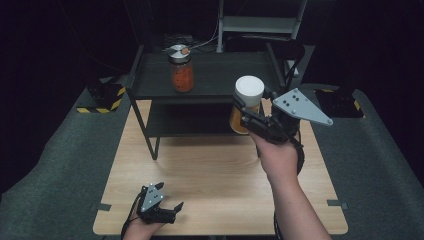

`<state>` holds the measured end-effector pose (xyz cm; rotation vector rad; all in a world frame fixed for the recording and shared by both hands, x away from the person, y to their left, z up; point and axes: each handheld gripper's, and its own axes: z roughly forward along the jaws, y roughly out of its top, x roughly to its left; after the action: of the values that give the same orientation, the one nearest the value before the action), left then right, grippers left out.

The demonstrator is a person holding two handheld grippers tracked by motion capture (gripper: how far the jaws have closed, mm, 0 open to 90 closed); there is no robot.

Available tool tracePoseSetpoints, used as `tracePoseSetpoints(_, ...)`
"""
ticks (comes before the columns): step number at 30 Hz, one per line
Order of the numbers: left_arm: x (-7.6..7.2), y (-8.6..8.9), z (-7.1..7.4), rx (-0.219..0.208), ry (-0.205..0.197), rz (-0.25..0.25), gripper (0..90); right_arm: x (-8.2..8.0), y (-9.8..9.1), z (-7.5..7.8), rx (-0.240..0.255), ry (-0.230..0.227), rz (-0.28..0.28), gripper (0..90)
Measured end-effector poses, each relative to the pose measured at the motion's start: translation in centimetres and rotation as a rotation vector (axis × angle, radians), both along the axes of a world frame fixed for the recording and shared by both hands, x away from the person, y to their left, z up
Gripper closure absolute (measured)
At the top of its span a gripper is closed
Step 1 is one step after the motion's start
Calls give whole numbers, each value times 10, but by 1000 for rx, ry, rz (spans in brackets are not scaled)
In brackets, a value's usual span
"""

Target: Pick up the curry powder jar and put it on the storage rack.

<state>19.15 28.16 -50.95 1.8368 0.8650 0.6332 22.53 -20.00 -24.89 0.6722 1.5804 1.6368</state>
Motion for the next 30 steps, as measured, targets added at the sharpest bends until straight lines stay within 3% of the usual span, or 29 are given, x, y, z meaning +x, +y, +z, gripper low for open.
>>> tracePoseSetpoints(9,0,1,0,-5,0,-4,12,14,9,13,36,-5,-8,334)
tracePoseSetpoints(18,0,3,0,-12,3,-5,11,27,23,24,27,-28,-42,334)
tracePoseSetpoints(30,1,5,-2,-29,4,-7,11,52,42,34,48,-18,-76,334)
